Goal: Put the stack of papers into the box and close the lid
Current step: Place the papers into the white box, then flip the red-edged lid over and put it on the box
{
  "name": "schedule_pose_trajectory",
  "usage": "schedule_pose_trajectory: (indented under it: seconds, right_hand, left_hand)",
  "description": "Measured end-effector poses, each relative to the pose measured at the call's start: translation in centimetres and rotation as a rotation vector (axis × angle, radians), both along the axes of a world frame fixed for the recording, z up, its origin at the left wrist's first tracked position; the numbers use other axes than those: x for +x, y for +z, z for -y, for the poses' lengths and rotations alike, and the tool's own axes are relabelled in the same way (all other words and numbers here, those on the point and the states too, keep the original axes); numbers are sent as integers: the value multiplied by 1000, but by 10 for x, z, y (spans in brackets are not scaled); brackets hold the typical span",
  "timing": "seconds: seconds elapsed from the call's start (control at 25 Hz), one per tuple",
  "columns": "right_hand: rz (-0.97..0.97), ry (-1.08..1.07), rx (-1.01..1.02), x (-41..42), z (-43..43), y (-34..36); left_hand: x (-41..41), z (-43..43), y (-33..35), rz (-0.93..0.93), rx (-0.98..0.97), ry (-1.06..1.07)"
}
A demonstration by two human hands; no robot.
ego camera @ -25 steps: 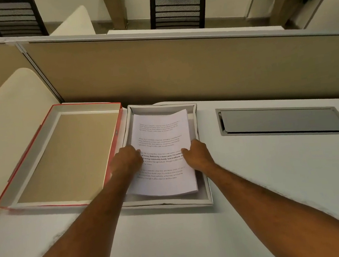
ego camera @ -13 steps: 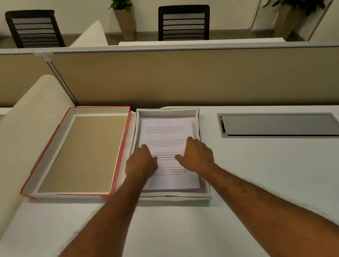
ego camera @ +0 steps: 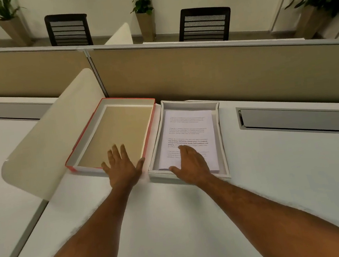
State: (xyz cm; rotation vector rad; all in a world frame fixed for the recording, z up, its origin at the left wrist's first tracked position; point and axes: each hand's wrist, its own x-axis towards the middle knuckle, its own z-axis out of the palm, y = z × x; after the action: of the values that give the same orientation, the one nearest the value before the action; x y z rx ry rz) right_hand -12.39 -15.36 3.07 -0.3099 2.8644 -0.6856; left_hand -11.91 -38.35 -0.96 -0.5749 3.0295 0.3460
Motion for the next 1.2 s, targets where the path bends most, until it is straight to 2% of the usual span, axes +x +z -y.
schedule_pose_trajectory:
  seconds: [0.28,0.56,0.68,0.84,1.0,1.2]
  right_hand:
    - [-43,161,-35,-1,96,6]
    - [-25,149,127,-17,128,-24]
    - [-16,152,163,-23,129,-36]
    - [-29,156,133,-25,130,-43]
    - [-91,219,145,-27,128,-41]
    - [-50,240,145,-29,118,-35]
  left_hand:
    - [20,78,2,-74,134,231]
    - [13,133,-8,-108,479,574]
    - [8,148,-19,-196,583,581]
    - [5,152,-28,-290,604,555]
    - [7,145,-21,-537,684,501]
    - [-1,130,10,-802,648,338]
